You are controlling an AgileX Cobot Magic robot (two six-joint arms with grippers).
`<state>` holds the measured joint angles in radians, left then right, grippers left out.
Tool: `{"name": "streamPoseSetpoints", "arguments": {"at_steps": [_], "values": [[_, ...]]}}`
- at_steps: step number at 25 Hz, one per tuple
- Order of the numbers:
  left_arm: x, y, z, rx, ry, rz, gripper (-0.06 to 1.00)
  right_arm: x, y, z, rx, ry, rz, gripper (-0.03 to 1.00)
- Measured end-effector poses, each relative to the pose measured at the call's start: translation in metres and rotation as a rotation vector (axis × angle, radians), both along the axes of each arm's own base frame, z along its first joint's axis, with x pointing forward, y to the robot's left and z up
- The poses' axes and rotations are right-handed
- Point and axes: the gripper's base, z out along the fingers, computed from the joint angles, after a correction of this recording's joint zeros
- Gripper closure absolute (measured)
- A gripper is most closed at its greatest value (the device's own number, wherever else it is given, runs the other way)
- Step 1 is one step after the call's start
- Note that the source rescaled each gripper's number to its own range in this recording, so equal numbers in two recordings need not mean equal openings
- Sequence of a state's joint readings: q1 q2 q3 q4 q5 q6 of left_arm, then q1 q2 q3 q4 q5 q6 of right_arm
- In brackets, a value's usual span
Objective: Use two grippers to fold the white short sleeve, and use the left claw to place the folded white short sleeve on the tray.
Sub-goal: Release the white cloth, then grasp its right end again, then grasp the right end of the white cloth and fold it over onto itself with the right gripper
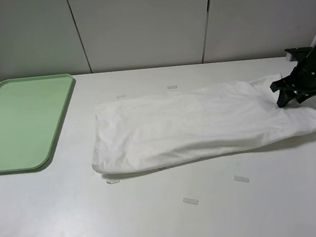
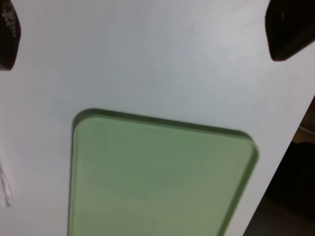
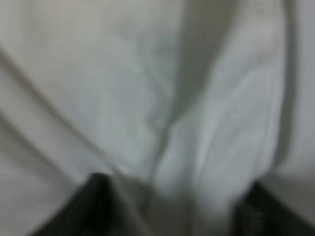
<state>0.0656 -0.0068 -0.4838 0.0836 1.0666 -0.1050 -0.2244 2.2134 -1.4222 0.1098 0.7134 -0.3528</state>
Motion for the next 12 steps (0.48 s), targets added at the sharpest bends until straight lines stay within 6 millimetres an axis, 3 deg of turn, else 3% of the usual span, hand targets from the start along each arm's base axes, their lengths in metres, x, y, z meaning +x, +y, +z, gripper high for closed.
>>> {"name": "streamPoseSetpoints", "arguments": {"at_steps": [5,6,12], "values": [[0.0,0.0,0.0,0.0,0.0,0.0,-0.05,-0.0005,0.0054,-0.0008,0.047,0.012,-0.024,0.88],[0.0,0.0,0.0,0.0,0.0,0.0,-0.05,-0.0006,0.0056,-0.0008,0.049,0.013,-0.023,0.94],[0.0,0.0,0.0,0.0,0.0,0.0,-0.05,0.0,0.0055,0.0,0.048,0.012,-0.015,0.97]]}}
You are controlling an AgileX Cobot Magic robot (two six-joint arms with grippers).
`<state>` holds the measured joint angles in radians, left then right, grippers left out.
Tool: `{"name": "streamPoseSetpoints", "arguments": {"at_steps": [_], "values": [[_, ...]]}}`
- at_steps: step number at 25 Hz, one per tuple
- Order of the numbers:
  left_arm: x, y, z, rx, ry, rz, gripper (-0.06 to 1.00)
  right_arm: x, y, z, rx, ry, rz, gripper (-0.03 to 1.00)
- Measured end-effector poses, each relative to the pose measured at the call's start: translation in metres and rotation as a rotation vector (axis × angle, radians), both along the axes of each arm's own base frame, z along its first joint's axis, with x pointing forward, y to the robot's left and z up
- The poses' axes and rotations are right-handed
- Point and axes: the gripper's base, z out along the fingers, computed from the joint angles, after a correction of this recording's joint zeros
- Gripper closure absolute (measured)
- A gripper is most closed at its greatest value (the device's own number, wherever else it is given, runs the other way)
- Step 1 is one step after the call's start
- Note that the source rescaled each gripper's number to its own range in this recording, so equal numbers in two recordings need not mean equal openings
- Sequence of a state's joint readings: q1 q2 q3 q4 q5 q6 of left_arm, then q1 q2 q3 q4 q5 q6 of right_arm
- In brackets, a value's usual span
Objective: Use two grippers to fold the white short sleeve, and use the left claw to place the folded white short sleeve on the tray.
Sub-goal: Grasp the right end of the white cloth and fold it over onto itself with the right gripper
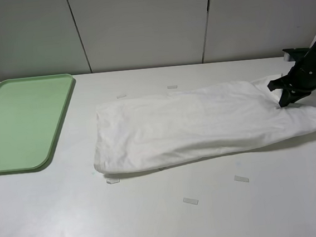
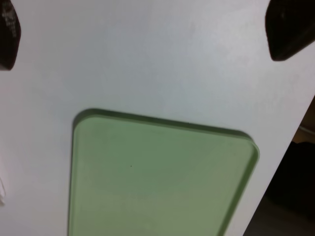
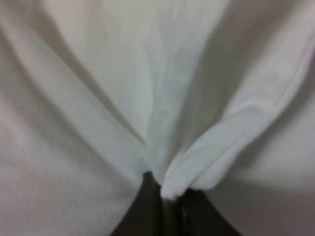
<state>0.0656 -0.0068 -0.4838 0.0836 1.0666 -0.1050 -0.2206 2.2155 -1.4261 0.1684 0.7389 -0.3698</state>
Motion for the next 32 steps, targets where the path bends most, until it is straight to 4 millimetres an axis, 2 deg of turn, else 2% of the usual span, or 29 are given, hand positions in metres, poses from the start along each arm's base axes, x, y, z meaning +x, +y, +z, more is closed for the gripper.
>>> {"name": "streamPoseSetpoints", "arguments": {"at_steps": [6,9,15,17,20,21,23,24,27,32], "values": [[0.0,0.0,0.0,0.0,0.0,0.0,-0.05,0.004,-0.003,0.012,-0.026,0.007,0.033,0.97],[0.0,0.0,0.0,0.0,0.0,0.0,-0.05,0.008,-0.005,0.031,-0.043,-0.006,0.05,0.97],[0.0,0.0,0.0,0.0,0.0,0.0,-0.05,0.018,-0.01,0.1,-0.095,-0.074,0.08,0.97],[0.0,0.0,0.0,0.0,0.0,0.0,-0.05,0.019,-0.01,0.118,-0.105,-0.091,0.084,0.97],[0.0,0.0,0.0,0.0,0.0,0.0,-0.05,0.02,-0.012,0.15,-0.132,-0.112,0.093,0.97],[0.0,0.0,0.0,0.0,0.0,0.0,-0.05,0.021,-0.014,0.17,-0.161,-0.134,0.093,0.97],[0.0,0.0,0.0,0.0,0.0,0.0,-0.05,0.021,-0.016,0.184,-0.187,-0.151,0.087,0.97],[0.0,0.0,0.0,0.0,0.0,0.0,-0.05,0.019,-0.019,0.199,-0.223,-0.169,0.079,0.97],[0.0,0.0,0.0,0.0,0.0,0.0,-0.05,0.015,-0.024,0.209,-0.29,-0.171,0.059,0.97],[0.0,0.0,0.0,0.0,0.0,0.0,-0.05,0.017,-0.028,0.202,-0.316,-0.146,0.041,0.97]]}}
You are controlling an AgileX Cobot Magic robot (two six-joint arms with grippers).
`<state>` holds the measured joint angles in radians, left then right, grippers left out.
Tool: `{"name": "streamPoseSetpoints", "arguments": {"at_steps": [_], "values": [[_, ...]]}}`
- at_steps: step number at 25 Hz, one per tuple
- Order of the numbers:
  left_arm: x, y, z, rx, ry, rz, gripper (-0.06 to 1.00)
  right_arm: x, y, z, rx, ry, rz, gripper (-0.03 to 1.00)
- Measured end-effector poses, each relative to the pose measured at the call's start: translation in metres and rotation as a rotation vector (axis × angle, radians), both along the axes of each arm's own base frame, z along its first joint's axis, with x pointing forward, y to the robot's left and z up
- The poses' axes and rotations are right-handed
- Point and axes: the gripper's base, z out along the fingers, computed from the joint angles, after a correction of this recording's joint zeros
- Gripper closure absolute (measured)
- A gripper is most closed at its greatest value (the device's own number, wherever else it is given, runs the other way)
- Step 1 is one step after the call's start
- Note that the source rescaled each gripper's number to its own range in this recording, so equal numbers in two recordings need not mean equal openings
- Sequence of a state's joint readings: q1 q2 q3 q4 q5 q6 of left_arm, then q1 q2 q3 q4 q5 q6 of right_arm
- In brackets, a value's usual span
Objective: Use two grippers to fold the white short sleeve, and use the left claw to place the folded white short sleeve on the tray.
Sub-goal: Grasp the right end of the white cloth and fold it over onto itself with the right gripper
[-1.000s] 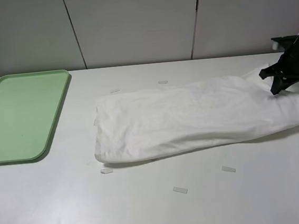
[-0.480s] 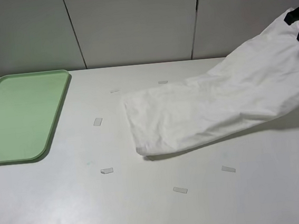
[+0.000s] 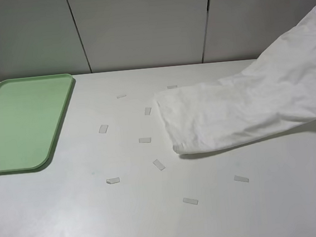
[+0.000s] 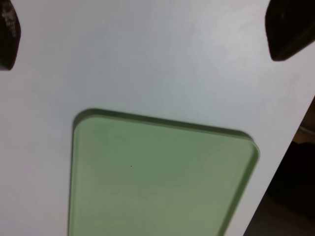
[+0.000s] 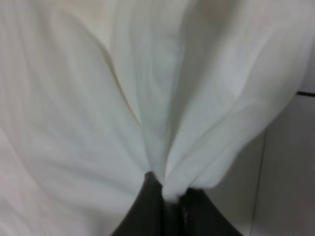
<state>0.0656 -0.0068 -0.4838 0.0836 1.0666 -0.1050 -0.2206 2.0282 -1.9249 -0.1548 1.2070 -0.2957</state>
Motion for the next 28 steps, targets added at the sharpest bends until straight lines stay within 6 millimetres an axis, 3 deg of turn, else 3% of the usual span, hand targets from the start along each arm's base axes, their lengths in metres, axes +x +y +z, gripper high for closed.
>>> {"name": "streamPoseSetpoints", "arguments": {"at_steps": [8,16,21,22,25,28], "values": [[0.0,0.0,0.0,0.0,0.0,0.0,-0.05,0.014,0.008,-0.035,-0.023,0.071,-0.022,0.97],[0.0,0.0,0.0,0.0,-0.001,0.0,-0.05,0.014,0.072,-0.071,-0.135,0.164,0.027,0.97],[0.0,0.0,0.0,0.0,-0.001,0.0,-0.05,0.013,0.087,-0.076,-0.136,0.172,0.038,0.97],[0.0,0.0,0.0,0.0,-0.001,0.0,-0.05,0.012,0.107,-0.078,-0.131,0.169,0.053,0.97],[0.0,0.0,0.0,0.0,-0.001,0.0,-0.05,0.011,0.127,-0.078,-0.106,0.169,0.064,0.97],[0.0,0.0,0.0,0.0,-0.001,0.0,-0.05,0.01,0.132,-0.079,-0.078,0.173,0.063,0.97]]}}
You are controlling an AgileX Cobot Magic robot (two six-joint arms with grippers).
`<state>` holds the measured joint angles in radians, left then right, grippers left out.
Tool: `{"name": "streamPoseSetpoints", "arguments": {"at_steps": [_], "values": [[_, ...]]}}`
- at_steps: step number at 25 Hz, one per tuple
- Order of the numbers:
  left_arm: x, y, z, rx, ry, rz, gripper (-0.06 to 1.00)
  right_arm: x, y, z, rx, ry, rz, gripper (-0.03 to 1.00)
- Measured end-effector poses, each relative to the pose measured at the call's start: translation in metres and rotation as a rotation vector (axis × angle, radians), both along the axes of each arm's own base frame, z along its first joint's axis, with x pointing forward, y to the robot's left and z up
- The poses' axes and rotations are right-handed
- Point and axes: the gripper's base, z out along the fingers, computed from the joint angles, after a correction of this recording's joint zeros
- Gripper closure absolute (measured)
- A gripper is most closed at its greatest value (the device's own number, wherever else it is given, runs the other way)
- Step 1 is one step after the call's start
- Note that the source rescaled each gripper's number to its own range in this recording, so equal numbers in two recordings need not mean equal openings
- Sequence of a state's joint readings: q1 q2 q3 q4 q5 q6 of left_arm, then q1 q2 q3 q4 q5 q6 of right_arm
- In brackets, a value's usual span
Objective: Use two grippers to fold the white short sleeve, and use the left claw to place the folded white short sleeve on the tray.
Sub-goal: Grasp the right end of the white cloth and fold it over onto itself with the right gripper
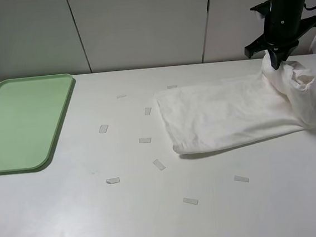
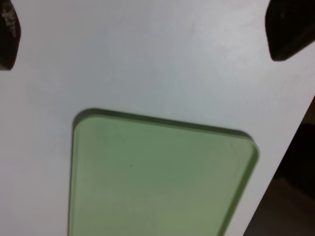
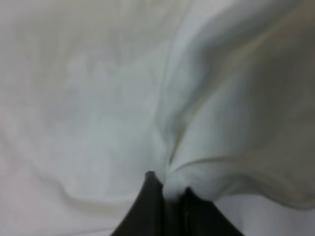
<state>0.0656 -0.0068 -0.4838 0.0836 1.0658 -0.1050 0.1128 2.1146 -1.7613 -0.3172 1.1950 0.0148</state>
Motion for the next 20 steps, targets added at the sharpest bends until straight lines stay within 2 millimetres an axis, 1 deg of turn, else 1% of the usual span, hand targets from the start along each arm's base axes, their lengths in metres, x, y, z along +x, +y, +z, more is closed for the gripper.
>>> {"name": "streamPoseSetpoints", "arguments": {"at_steps": [3,8,12,13,14,15,16,17,18,19,20], "values": [[0.0,0.0,0.0,0.0,0.0,0.0,-0.05,-0.003,0.007,-0.002,0.074,0.026,-0.026,0.97],[0.0,0.0,0.0,0.0,0.0,0.0,-0.05,-0.004,0.011,-0.003,0.12,0.034,-0.031,0.97],[0.0,0.0,0.0,0.0,0.0,0.0,-0.05,-0.004,0.014,-0.003,0.149,0.045,-0.002,0.97],[0.0,0.0,0.0,0.0,0.0,0.0,-0.05,-0.005,0.019,-0.004,0.198,0.057,0.022,0.92],[0.0,0.0,0.0,0.0,0.0,0.0,-0.05,-0.005,0.019,-0.004,0.198,0.057,0.022,0.92],[0.0,0.0,0.0,0.0,0.0,0.0,-0.05,-0.005,0.02,-0.004,0.217,0.06,0.023,0.83],[0.0,0.0,0.0,0.0,0.0,0.0,-0.05,-0.006,0.025,-0.004,0.274,0.065,0.007,0.47],[0.0,0.0,0.0,0.0,0.0,0.0,-0.05,-0.006,0.027,-0.004,0.291,0.066,-0.003,0.3],[0.0,0.0,0.0,0.0,0.0,0.0,-0.05,-0.006,0.028,-0.004,0.298,0.065,-0.01,0.2],[0.0,0.0,0.0,0.0,0.0,0.0,-0.05,-0.006,0.028,-0.004,0.298,0.065,-0.01,0.2],[0.0,0.0,0.0,0.0,0.0,0.0,-0.05,-0.006,0.028,-0.004,0.302,0.065,-0.014,0.16]]}}
